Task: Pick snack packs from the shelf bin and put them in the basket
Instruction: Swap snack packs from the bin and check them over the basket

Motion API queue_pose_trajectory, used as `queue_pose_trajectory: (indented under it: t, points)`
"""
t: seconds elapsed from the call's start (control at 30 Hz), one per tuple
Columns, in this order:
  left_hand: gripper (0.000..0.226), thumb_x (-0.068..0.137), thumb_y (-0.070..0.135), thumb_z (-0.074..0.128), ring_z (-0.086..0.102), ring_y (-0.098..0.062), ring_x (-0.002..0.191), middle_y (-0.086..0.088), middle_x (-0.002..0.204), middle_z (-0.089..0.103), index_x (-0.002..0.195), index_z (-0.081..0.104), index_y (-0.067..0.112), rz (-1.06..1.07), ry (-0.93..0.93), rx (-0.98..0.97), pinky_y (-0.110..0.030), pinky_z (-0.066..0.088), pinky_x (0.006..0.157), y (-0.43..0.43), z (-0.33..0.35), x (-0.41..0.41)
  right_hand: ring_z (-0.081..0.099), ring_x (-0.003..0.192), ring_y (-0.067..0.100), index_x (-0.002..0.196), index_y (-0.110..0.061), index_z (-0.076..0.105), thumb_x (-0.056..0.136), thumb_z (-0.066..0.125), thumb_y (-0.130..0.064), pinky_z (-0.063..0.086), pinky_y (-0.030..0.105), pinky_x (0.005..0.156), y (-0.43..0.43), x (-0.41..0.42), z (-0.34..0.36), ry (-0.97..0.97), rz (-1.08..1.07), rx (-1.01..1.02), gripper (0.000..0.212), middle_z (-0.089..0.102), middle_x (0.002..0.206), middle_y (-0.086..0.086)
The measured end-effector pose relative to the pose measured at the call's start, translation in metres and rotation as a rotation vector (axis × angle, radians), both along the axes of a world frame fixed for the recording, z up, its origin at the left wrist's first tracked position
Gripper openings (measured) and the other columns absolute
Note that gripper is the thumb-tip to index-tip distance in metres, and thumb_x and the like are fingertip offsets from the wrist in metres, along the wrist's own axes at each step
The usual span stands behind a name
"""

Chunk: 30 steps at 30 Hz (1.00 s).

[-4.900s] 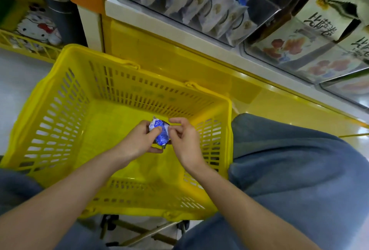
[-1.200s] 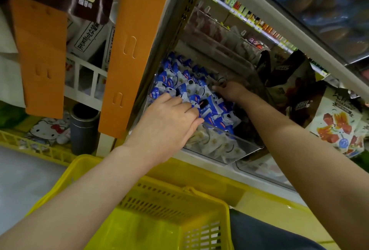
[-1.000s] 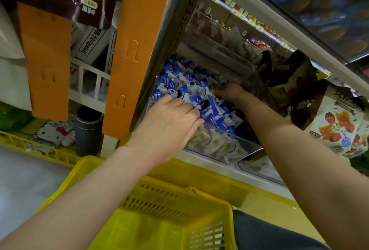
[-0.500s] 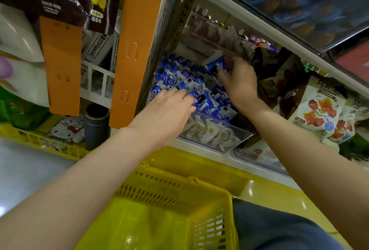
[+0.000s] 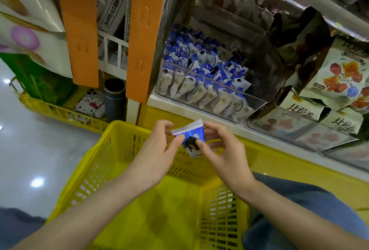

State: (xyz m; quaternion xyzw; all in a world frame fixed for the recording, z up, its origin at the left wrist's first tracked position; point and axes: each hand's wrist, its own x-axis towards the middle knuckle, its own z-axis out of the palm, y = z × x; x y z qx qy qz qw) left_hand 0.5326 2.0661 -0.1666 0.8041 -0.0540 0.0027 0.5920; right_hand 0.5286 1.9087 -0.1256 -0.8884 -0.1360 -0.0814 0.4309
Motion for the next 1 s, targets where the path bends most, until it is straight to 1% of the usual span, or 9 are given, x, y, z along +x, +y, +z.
queue_pose_trajectory:
  t: [0.1,0.23,0.3,0.47,0.57,0.73,0.8,0.9,1.0]
  points:
    - [0.006,0.094,0.014,0.049,0.053,-0.004,0.074,0.006,0.083,0.057,0.089,0.051,0.018,-0.015,0.153,-0.170,-0.016,0.042,0.068,-0.002,-0.025,-0.003,0.062,0.071,-0.001,0.106,-0.020,0.058,0.081,0.066,0.001,0.051,0.015,0.067,0.004,-0.003,-0.022,0.343,-0.056,0.192,0.033,0.066,0.088,-0.006]
    - [0.024,0.093,0.003,0.048,0.057,-0.006,0.058,-0.002,0.063,0.057,0.071,0.049,0.013,0.010,0.307,-0.314,-0.021,0.052,0.053,0.001,-0.045,-0.003,0.062,0.060,-0.004,0.104,-0.010,0.056,0.086,0.059,-0.001,0.050,0.013,0.060,0.005,-0.004,-0.044,0.607,-0.063,0.402,0.021,0.062,0.079,-0.002]
    - [0.024,0.092,0.004,0.050,0.057,-0.016,0.064,-0.006,0.066,0.059,0.070,0.049,0.013,-0.006,0.345,-0.278,-0.037,0.053,0.063,0.001,-0.054,-0.004,0.061,0.058,-0.003,0.099,-0.009,0.057,0.091,0.053,-0.007,0.051,0.015,0.055,0.004,-0.005,-0.055,0.673,-0.062,0.417,0.009,0.062,0.076,-0.001]
    - [0.024,0.091,0.006,0.053,0.052,-0.021,0.072,-0.011,0.071,0.058,0.069,0.050,0.014,-0.070,0.416,-0.230,-0.053,0.049,0.075,-0.011,-0.066,-0.012,0.058,0.064,0.001,0.072,-0.021,0.057,0.090,0.058,-0.011,0.050,0.020,0.060,-0.004,-0.011,-0.076,0.621,-0.099,0.239,0.020,0.060,0.071,-0.003]
    - [0.029,0.091,0.010,0.055,0.049,-0.017,0.062,0.009,0.054,0.054,0.064,0.051,0.019,-0.115,0.430,-0.222,-0.044,0.049,0.067,-0.018,-0.071,-0.013,0.055,0.069,-0.003,0.069,-0.028,0.057,0.087,0.062,-0.011,0.043,0.017,0.068,-0.007,-0.014,-0.086,0.538,-0.080,0.101,0.025,0.061,0.070,-0.012]
    - [0.031,0.091,0.007,0.054,0.048,-0.015,0.059,0.004,0.056,0.053,0.061,0.050,0.017,-0.114,0.484,-0.169,-0.037,0.041,0.065,-0.021,-0.080,-0.010,0.058,0.071,-0.002,0.080,-0.015,0.064,0.087,0.062,-0.015,0.046,0.016,0.066,-0.006,-0.019,-0.093,0.567,-0.087,0.108,0.008,0.064,0.075,-0.009]
    - [0.030,0.092,0.008,0.052,0.050,-0.020,0.063,-0.003,0.059,0.055,0.062,0.051,0.015,-0.118,0.552,-0.210,-0.039,0.042,0.067,-0.023,-0.083,-0.011,0.056,0.074,0.000,0.085,-0.011,0.064,0.089,0.060,-0.017,0.043,0.015,0.066,-0.008,-0.022,-0.091,0.423,-0.030,-0.074,0.008,0.062,0.080,-0.006]
    - [0.028,0.093,0.011,0.050,0.052,-0.020,0.068,-0.011,0.067,0.057,0.066,0.051,0.012,-0.121,0.612,-0.277,-0.033,0.042,0.065,-0.025,-0.083,-0.012,0.054,0.082,0.014,0.091,-0.010,0.063,0.092,0.054,-0.024,0.044,0.027,0.070,-0.012,-0.023,-0.089,0.190,0.122,-0.410,0.016,0.060,0.086,0.002]
    - [0.020,0.092,0.018,0.052,0.056,-0.013,0.061,-0.003,0.065,0.059,0.073,0.053,0.011,-0.067,0.672,-0.388,-0.020,0.046,0.056,-0.027,-0.079,-0.011,0.052,0.072,0.004,0.088,-0.013,0.061,0.092,0.056,-0.020,0.041,0.019,0.063,-0.010,-0.021,-0.088,0.266,0.050,-0.257,0.009,0.060,0.080,-0.005]
